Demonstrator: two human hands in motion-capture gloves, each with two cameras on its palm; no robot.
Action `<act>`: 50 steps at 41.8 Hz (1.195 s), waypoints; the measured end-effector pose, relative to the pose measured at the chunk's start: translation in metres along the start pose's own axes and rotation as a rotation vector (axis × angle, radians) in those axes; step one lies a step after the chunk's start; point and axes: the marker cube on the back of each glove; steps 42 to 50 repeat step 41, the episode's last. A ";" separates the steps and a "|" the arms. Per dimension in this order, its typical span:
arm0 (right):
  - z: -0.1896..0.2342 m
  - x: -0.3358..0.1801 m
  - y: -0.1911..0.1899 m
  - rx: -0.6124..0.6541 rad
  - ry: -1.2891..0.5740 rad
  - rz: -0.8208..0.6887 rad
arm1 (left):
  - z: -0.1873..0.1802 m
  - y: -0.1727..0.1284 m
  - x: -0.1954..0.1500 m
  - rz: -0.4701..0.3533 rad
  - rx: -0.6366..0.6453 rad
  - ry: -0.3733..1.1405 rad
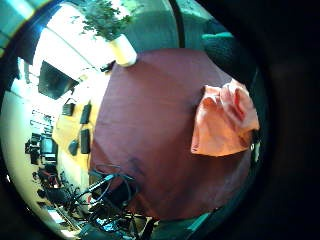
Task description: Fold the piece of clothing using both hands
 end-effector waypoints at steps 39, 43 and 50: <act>-0.202 0.091 0.057 -0.044 0.779 0.392 | -0.003 0.022 0.063 0.013 -0.103 -0.231; -0.206 0.096 0.060 -0.046 0.797 0.406 | -0.001 0.035 0.070 -0.001 -0.200 -0.171; -0.206 0.096 0.060 -0.046 0.797 0.406 | -0.001 0.035 0.070 -0.001 -0.200 -0.171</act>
